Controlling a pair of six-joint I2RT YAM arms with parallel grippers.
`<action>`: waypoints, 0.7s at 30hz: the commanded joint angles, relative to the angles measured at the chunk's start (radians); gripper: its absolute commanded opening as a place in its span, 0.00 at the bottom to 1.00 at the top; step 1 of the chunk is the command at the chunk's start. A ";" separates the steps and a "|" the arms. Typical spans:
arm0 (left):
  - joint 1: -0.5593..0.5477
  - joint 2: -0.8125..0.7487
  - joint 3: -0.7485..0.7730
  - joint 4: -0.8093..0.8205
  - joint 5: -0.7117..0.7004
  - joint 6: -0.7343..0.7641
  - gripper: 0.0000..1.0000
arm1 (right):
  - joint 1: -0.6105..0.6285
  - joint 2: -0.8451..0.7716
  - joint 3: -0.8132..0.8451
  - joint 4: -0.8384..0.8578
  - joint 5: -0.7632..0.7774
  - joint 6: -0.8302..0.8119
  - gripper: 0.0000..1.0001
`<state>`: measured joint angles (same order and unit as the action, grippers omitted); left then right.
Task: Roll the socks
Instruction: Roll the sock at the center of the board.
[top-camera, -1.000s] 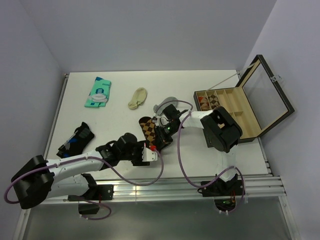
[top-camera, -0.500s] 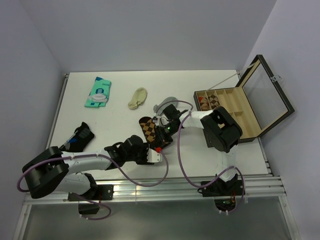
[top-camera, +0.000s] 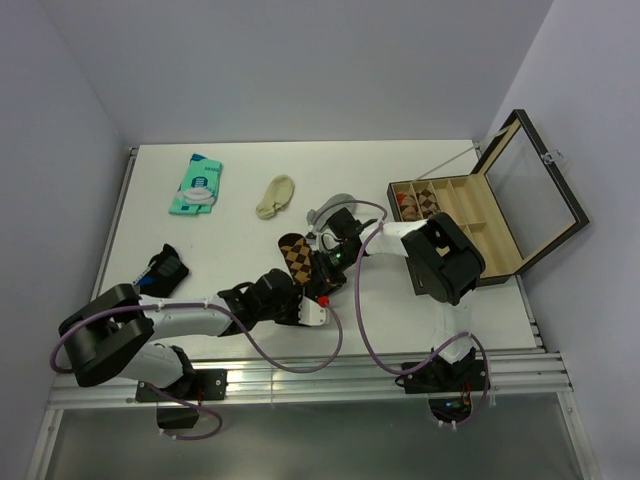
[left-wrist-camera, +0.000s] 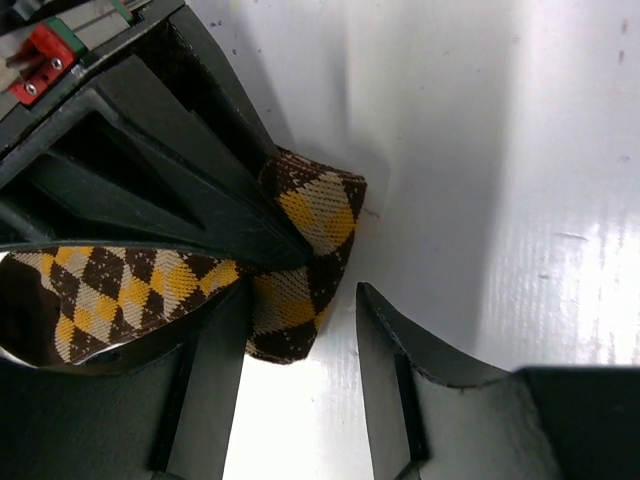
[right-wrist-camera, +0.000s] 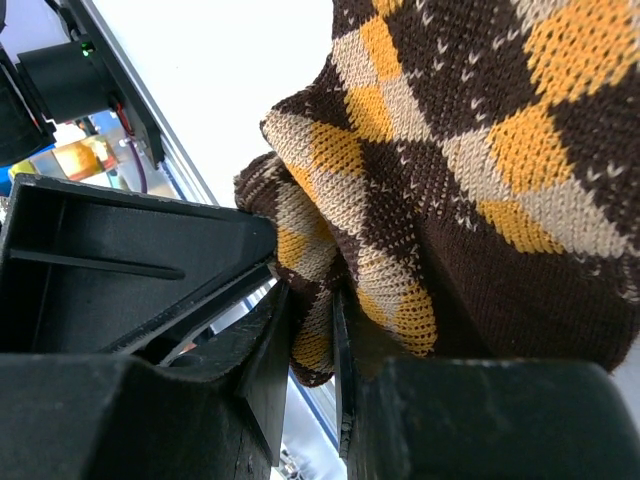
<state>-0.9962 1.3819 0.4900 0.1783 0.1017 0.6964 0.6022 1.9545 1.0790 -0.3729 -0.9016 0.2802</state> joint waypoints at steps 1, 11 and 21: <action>-0.001 0.045 0.028 -0.014 -0.034 0.025 0.51 | -0.001 0.006 0.004 -0.012 0.004 -0.007 0.22; -0.002 0.104 0.053 -0.059 -0.048 0.051 0.40 | -0.001 -0.023 -0.002 0.008 -0.011 0.024 0.23; -0.002 0.121 0.090 -0.171 -0.005 0.046 0.19 | -0.012 -0.115 -0.039 0.057 0.107 0.089 0.42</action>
<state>-0.9985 1.4624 0.5720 0.1333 0.0635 0.7521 0.5903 1.9175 1.0622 -0.3546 -0.8482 0.3374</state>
